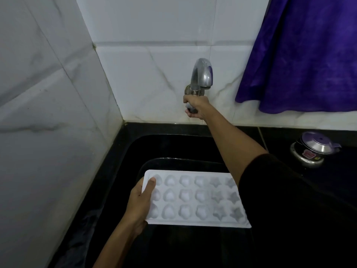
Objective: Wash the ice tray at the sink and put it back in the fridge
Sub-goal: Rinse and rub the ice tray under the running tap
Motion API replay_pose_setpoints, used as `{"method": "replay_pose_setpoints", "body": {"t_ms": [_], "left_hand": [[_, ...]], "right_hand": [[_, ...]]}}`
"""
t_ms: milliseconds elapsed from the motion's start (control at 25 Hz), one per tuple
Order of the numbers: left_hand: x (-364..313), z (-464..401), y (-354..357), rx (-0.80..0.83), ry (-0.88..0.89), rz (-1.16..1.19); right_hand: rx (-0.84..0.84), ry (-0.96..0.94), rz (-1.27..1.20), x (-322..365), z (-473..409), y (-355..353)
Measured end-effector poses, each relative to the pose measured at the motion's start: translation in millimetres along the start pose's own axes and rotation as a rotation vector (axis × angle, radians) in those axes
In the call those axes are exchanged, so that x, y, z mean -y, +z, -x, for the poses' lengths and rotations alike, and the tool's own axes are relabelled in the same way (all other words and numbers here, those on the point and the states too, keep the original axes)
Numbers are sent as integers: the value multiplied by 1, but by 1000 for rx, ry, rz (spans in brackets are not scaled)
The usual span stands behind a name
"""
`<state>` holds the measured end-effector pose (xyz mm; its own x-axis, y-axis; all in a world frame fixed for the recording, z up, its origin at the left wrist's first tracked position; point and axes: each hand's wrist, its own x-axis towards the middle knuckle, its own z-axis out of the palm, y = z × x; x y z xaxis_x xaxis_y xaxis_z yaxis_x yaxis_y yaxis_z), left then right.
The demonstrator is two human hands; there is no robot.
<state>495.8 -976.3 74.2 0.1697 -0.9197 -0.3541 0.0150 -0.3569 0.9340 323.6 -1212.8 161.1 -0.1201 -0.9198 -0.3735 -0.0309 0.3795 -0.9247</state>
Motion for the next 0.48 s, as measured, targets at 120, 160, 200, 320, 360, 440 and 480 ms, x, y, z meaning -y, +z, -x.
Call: {"method": "replay_pose_setpoints", "body": {"t_ms": [120,160,200,320,360,440,480], "left_hand": [[-3,-10,-3,35,0,21],[-4,-12,-3,40,0,23],[-5,-14,-3,43,3,19],[-6,-21,-1,41,9,12],[-6,-24,0,37,6,7],[-5,-28,1,29,-1,1],[-5,-29,1,24,-4,5]], "right_hand": [[-98,-33,80,-1,-8,6],[-118,-47,107,-1,-8,7],[-136,-58,132,-1,-8,7],[-177,-89,199,-3,-9,8],[-186,-100,212,-3,-10,9],[-196,-116,232,-4,-11,8],[-197,-119,239,-5,-11,8]]}}
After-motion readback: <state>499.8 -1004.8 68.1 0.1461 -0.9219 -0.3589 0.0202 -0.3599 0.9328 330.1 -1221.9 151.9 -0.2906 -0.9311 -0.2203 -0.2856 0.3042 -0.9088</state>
